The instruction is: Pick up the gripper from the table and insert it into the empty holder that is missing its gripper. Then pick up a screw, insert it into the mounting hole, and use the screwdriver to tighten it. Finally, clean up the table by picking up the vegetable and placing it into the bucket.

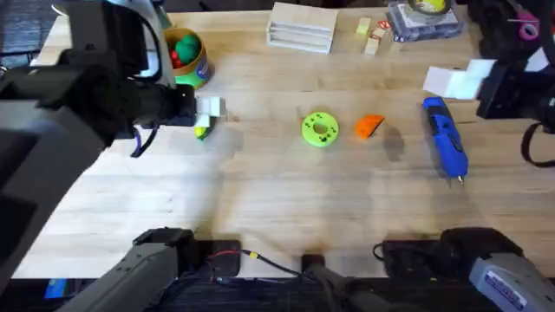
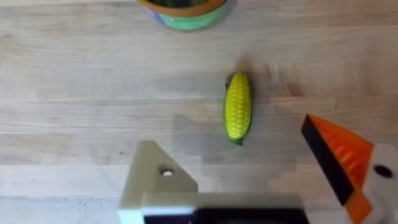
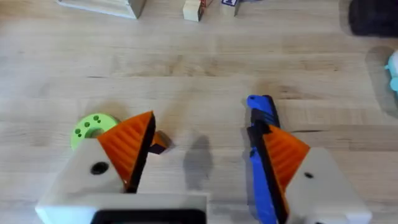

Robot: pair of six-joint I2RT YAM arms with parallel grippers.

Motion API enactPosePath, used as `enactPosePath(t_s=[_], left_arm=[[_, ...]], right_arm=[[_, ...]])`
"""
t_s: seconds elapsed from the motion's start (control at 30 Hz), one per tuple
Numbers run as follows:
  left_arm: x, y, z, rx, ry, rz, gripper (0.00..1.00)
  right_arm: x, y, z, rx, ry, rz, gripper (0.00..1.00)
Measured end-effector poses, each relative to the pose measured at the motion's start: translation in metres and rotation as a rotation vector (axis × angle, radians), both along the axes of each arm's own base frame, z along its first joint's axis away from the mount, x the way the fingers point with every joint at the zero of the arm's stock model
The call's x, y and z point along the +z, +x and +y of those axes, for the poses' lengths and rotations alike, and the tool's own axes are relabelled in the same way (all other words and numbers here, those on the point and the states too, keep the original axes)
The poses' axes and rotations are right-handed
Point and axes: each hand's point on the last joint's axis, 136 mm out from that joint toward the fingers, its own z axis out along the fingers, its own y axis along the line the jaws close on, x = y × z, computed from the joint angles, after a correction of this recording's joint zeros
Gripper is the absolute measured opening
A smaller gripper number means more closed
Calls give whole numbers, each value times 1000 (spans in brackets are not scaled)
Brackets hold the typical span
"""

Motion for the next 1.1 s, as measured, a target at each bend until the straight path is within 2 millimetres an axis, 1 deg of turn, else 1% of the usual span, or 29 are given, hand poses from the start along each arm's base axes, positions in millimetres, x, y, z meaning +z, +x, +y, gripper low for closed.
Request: enactPosePath(t_s=[0.27, 0.47, 0.5, 0.53, 0.57, 0.6, 0.63, 0.7, 0.73, 0.77, 0.8, 0.93, 1.03, 1.07, 1.1], left_arm=[[-57, 1, -5, -14, -28, 207, 993], [-81, 8, -10, -25, -53, 261, 993], [-85, 8, -11, -25, -57, 271, 981], [-87, 8, -11, -26, -61, 281, 933], [-90, 7, -12, -26, -64, 289, 863], [-91, 7, -12, -26, -66, 294, 767], [-92, 8, -12, -26, -69, 294, 634], [-92, 10, -13, -27, -72, 286, 298], [-92, 11, -13, -27, -73, 284, 151], [-92, 11, -14, -32, -74, 282, 42], [-92, 11, -14, -32, -76, 282, 12], [-90, 11, -18, -43, -100, 278, 4], [-76, 9, -22, -55, -114, 244, 17], [-68, 9, -22, -58, -115, 220, 150], [-59, 9, -23, -62, -116, 191, 305]], right_arm=[[0, 0, 0, 0, 0, 0, 991], [0, 0, 0, 1, 0, 0, 991], [0, 0, 0, 0, 0, 1, 991], [0, 0, 0, 0, 0, 1, 992], [0, 0, 0, 0, 0, 0, 992], [0, 0, 0, 0, -1, 0, 992], [0, 0, 0, 1, -1, 0, 992], [0, 0, 0, 2, -2, 0, 992], [0, 0, 0, 2, -2, 0, 991], [0, 0, 0, 2, -2, 0, 992], [0, 0, 0, 2, -2, 0, 991], [0, 0, 0, 2, -2, 0, 992], [0, 0, 0, 2, -2, -1, 991], [0, 0, 0, 2, -2, -1, 991], [0, 0, 0, 2, -2, 0, 991]])
